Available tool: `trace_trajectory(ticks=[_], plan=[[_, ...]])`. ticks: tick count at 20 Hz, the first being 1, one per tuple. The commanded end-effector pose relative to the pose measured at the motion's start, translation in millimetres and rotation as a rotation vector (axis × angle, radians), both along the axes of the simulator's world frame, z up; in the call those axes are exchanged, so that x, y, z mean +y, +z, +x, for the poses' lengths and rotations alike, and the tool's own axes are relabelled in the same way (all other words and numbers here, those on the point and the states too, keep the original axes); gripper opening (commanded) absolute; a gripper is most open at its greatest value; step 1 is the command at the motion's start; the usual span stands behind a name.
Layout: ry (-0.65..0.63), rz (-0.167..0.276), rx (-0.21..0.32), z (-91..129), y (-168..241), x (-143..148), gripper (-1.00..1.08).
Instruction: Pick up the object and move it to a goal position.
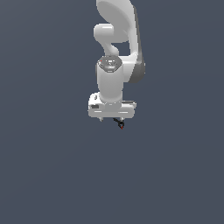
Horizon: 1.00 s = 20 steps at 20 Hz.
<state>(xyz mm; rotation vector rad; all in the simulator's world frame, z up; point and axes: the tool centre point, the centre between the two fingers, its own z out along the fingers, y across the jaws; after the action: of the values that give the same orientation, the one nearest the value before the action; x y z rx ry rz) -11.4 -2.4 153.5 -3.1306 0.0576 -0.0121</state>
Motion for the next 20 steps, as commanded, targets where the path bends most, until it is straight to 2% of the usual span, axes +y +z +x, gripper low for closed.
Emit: trace_trajectory(ticks=[1,12,20], plan=[[0.027,-0.003,0.001,-7,-12,7,1.0],[0.179,-0.011,0.006,-56,-74,45,1.0],[0.222,-0.011,0.007,-72,-90,55,1.0]])
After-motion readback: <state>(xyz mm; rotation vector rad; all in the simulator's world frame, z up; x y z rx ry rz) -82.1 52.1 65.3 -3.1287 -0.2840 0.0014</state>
